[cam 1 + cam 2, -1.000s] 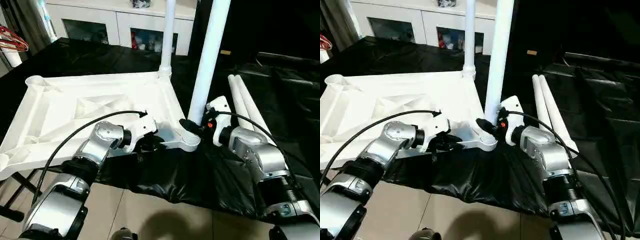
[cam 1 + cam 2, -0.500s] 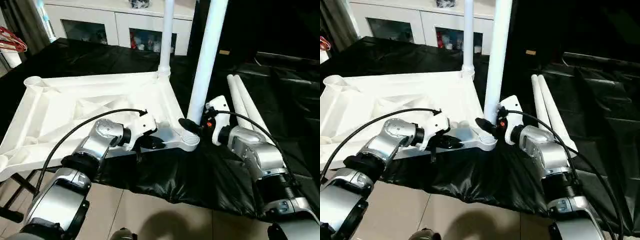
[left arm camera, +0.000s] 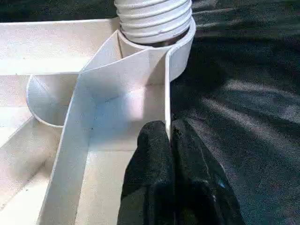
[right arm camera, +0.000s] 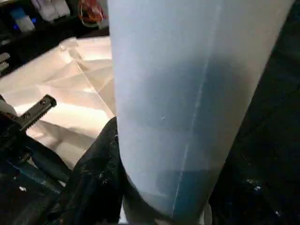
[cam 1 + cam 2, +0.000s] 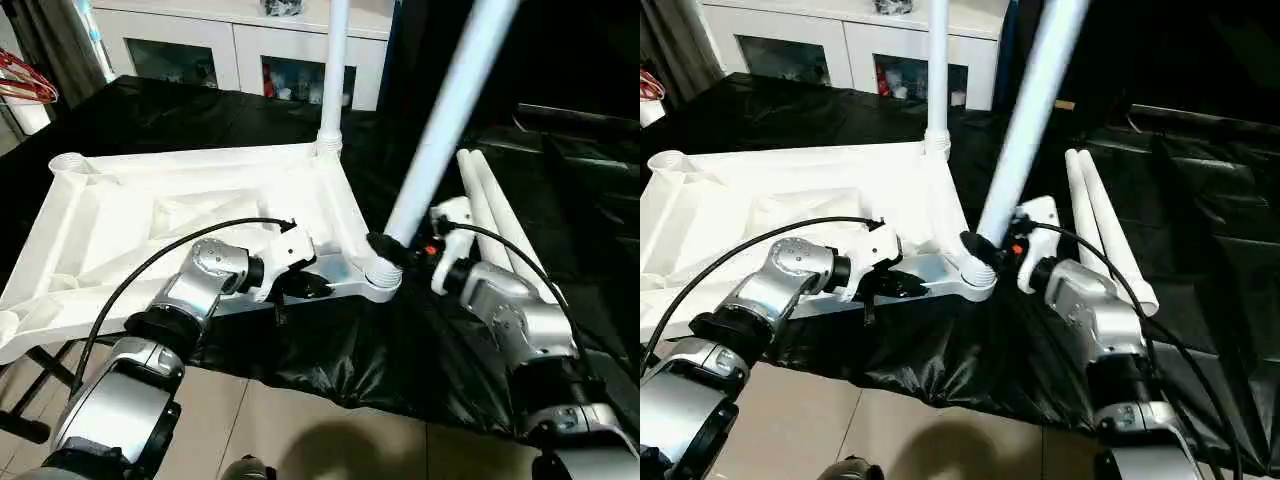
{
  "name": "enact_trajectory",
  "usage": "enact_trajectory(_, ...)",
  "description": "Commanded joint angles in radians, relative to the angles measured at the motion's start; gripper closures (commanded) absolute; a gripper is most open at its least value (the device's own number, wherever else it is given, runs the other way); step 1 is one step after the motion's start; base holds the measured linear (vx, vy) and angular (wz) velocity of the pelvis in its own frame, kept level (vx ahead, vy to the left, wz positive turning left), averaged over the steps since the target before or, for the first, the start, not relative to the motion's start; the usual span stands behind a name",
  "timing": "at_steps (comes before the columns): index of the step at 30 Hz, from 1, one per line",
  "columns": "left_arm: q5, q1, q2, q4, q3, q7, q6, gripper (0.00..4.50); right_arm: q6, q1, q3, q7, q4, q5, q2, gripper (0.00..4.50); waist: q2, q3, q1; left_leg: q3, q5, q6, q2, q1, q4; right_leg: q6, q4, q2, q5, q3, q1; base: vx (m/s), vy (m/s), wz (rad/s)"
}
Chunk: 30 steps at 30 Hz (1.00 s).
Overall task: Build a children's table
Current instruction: Insert table leg to table base
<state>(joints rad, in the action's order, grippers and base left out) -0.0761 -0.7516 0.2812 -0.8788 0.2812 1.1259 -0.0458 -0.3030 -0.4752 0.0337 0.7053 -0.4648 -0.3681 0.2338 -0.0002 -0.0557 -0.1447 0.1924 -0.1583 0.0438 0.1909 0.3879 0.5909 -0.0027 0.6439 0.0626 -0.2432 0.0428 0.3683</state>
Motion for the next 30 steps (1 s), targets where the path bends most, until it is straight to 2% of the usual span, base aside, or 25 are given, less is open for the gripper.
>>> enact_trajectory(1, 0.008, 0.021, -0.002, -0.008, -0.019, -0.026, 0.01, 4.5, 0.01, 0.04, 0.035, -0.019, -0.019, 0.012, 0.009, 2.6, 0.001, 0.065, 0.003, -0.026, -0.23, 0.013, 0.053, -0.029, -0.075, -0.224, -0.087, 0.098, -0.048, -0.045, -0.024, 0.0, 0.0, 0.0)
enact_trajectory(4, 0.007, 0.02, -0.006, -0.01, -0.023, -0.042, 0.008, 4.5, 0.036, 0.08, 0.047, -0.021, -0.011, 0.009, -0.003, 2.6, 0.001, 0.063, 0.002, -0.027, -0.258, 0.019, 0.054, -0.031, -0.079, -0.216, -0.091, 0.098, -0.09, -0.045, -0.022, 0.0, 0.0, 0.0)
enact_trajectory(5, 0.006, 0.019, -0.008, -0.014, -0.025, -0.053, 0.007, 4.5, 0.043, 0.098, 0.047, -0.021, 0.002, 0.007, -0.006, 2.6, 0.006, 0.063, 0.002, -0.028, -0.259, 0.02, 0.054, -0.032, -0.079, -0.216, -0.091, 0.099, -0.092, -0.046, -0.021, 0.0, 0.0, 0.0)
enact_trajectory(8, 0.006, 0.015, -0.012, -0.018, -0.029, -0.07, 0.004, 4.5, 0.065, 0.134, 0.034, -0.023, 0.039, 0.009, -0.009, 2.61, 0.003, 0.063, 0.0, -0.027, -0.264, 0.017, 0.054, -0.032, -0.08, -0.208, -0.095, 0.099, -0.095, -0.046, -0.021, 0.0, 0.0, 0.0)
enact_trajectory(10, 0.005, 0.011, -0.016, -0.022, -0.031, -0.084, 0.003, 4.5, 0.087, 0.164, 0.003, -0.032, 0.086, 0.035, -0.009, 2.61, 0.005, 0.063, -0.002, -0.026, -0.255, 0.012, 0.054, -0.032, -0.08, -0.203, -0.096, 0.1, -0.094, -0.046, -0.021, 0.0, 0.0, 0.0)
enact_trajectory(13, 0.004, 0.01, -0.018, -0.024, -0.03, -0.083, 0.003, 4.5, 0.089, 0.171, -0.014, -0.038, 0.103, 0.053, -0.01, 2.61, 0.007, 0.061, 0.001, -0.028, -0.272, 0.02, 0.053, -0.031, -0.084, -0.193, -0.099, 0.099, -0.127, -0.046, -0.019, 0.0, 0.0, 0.0)
enact_trajectory(15, 0.0, 0.011, -0.02, -0.024, -0.025, -0.077, -0.001, 4.5, 0.088, 0.163, -0.05, -0.039, 0.106, 0.089, -0.003, 2.61, 0.007, 0.06, 0.002, -0.029, -0.292, 0.028, 0.055, -0.033, -0.087, -0.187, -0.102, 0.1, -0.162, -0.047, -0.017, 0.0, 0.0, 0.0)
enact_trajectory(18, -0.004, 0.013, -0.017, -0.019, -0.019, -0.068, -0.004, 4.5, 0.075, 0.146, -0.086, -0.028, 0.1, 0.119, 0.012, 2.61, 0.007, 0.059, 0.004, -0.029, -0.292, 0.033, 0.055, -0.033, -0.088, -0.185, -0.103, 0.099, -0.158, -0.047, -0.018, 0.0, 0.0, 0.0)
enact_trajectory(24, -0.015, 0.012, 0.001, -0.011, -0.003, -0.031, -0.015, 4.5, 0.043, 0.088, -0.186, 0.061, 0.04, 0.19, 0.064, 2.61, 0.002, 0.058, 0.007, -0.029, -0.293, 0.027, 0.054, -0.031, -0.087, -0.183, -0.103, 0.1, -0.174, -0.048, -0.02, 0.0, 0.0, 0.0)
enact_trajectory(25, -0.016, 0.011, 0.003, -0.011, -0.001, -0.028, -0.017, 4.5, 0.045, 0.082, -0.193, 0.07, 0.032, 0.197, 0.067, 2.61, 0.005, 0.057, 0.008, -0.029, -0.294, 0.027, 0.054, -0.03, -0.087, -0.183, -0.106, 0.101, -0.184, -0.048, -0.019, 0.0, 0.0, 0.0)
enact_trajectory(27, -0.019, 0.011, 0.011, -0.004, 0.006, -0.008, -0.02, 4.5, 0.058, 0.06, -0.218, 0.109, 0.001, 0.217, 0.077, 2.61, -0.001, 0.058, 0.009, -0.028, -0.29, 0.027, 0.055, -0.031, -0.087, -0.186, -0.104, 0.1, -0.173, -0.048, -0.019, 0.0, 0.0, 0.0)
enact_trajectory(30, -0.016, 0.013, 0.019, 0.013, 0.012, 0.025, -0.027, 4.5, 0.07, 0.04, -0.244, 0.163, -0.021, 0.221, 0.086, 2.61, -0.001, 0.061, 0.009, -0.027, -0.264, 0.019, 0.055, -0.031, -0.085, -0.196, -0.098, 0.098, -0.122, -0.047, -0.021, 0.0, 0.0, 0.0)
